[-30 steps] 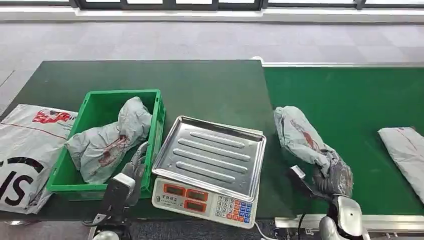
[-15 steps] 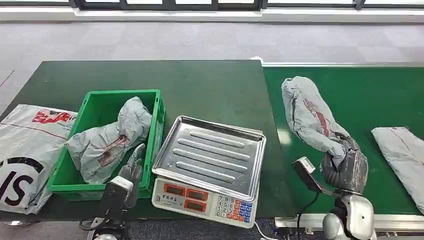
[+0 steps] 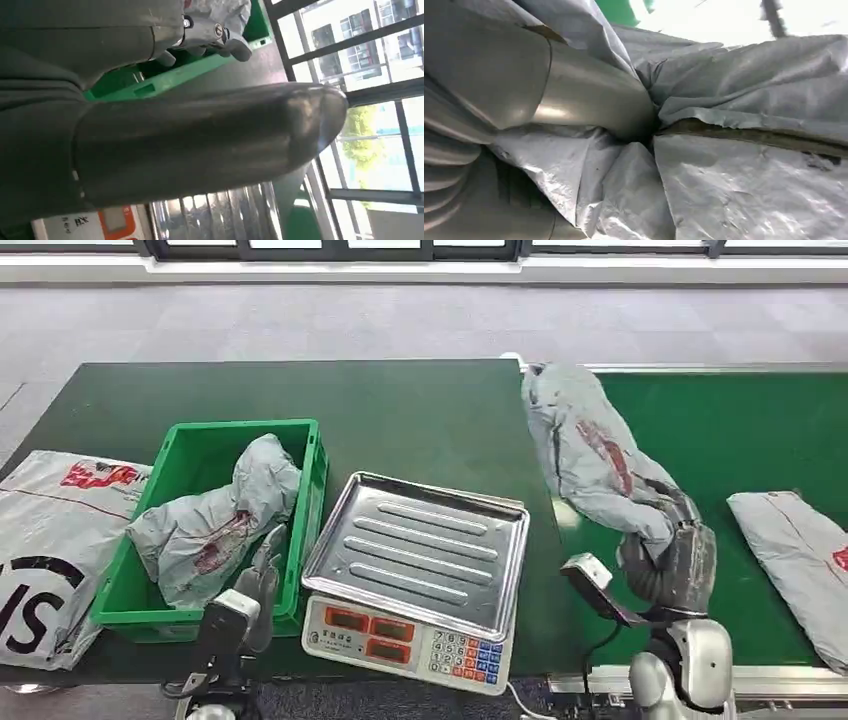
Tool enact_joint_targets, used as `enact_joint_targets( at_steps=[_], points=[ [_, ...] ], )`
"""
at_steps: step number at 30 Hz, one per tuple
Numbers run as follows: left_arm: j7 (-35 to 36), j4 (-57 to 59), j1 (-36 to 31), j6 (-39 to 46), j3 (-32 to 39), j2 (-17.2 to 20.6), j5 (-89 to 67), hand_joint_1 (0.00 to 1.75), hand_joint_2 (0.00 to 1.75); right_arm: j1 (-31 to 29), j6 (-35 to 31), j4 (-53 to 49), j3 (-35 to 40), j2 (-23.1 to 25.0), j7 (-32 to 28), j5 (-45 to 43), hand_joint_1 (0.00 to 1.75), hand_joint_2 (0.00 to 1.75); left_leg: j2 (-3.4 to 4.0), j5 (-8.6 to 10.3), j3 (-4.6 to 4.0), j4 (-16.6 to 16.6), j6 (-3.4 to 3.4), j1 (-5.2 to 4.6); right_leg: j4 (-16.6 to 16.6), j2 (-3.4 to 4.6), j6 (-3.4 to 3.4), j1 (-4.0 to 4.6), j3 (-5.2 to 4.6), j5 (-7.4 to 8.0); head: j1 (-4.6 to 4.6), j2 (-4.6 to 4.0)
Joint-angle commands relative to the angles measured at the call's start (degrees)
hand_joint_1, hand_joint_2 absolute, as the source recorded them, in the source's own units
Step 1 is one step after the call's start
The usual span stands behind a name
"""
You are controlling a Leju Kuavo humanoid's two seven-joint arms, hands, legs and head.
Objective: Moved the parcel from conveyor to table for the left to box.
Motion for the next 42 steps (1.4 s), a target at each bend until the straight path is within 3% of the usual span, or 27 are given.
enact_joint_targets(
  at_steps=[1, 5, 12, 20, 27, 36, 42],
  points=[
    [0.1, 8.7, -6.7, -0.9, -3.0, 0.4, 0.6, 0.00, 0.00, -16.6, 3.3, 19.5, 22.6, 10.4, -0.5, -1.0, 1.75, 1.75, 0.67, 0.20, 0.09, -0.2, -0.12, 0.00, -0.1, 0.50, -0.17, 0.02, -0.17, 0.33, 0.00, 0.00],
    [-0.3, 12.1, -9.7, -2.5, -3.7, 0.0, 1.4, 0.00, 0.00, -17.4, 4.9, 25.5, 29.0, 13.2, 0.0, -1.7, 1.75, 1.75, 0.36, 0.28, 0.06, -0.1, -0.24, 0.07, 0.0, 0.36, -0.24, 0.07, -0.17, 0.28, 0.00, 0.00],
    [-0.5, 11.9, -9.5, -2.5, -3.9, 0.2, 1.5, 0.00, 0.00, -17.3, 4.7, 25.4, 29.6, 12.4, 0.0, -2.4, 1.75, 1.75, 0.00, 0.31, -0.07, 0.0, -0.27, 0.10, 0.2, 0.08, -0.22, 0.10, -0.26, 0.20, 0.00, 0.00],
    [-2.1, 12.2, -10.0, -2.3, -4.4, 0.1, 4.5, 0.00, 0.00, -18.8, 10.4, 32.0, 31.8, 14.6, 0.2, -3.6, 1.75, 1.75, 0.05, 0.35, -0.22, -0.1, -0.29, 0.07, 0.1, 0.07, -0.25, 0.06, -0.40, 0.24, 0.00, 0.00],
    [-1.9, 9.9, -8.3, -2.0, -4.1, 0.3, 5.1, 0.00, 0.00, -19.9, 12.0, 38.2, 32.8, 14.3, 5.4, -1.3, 1.75, 1.75, 0.00, 0.37, -0.21, -0.1, -0.29, 0.09, 0.1, 0.00, -0.25, 0.09, -0.39, 0.24, 0.00, 0.00],
    [-0.4, 8.4, -7.5, -2.1, -3.6, 0.0, 4.9, 0.00, 0.00, -16.7, 13.3, 31.9, 31.4, 9.2, 23.0, 15.6, 1.75, 1.75, -0.15, 0.37, -0.23, -0.1, -0.26, 0.07, 0.1, -0.13, -0.22, 0.06, -0.33, 0.21, 0.00, 0.00],
    [-0.1, 8.0, -7.5, -2.2, -3.7, -0.2, 4.6, 0.00, 0.00, -15.0, 13.6, 28.9, 30.7, 8.7, 24.4, 17.4, 1.75, 1.75, -0.15, 0.34, -0.29, 0.0, -0.27, 0.05, 0.1, -0.08, -0.22, 0.05, -0.42, 0.19, 0.00, 0.00]
  ],
)
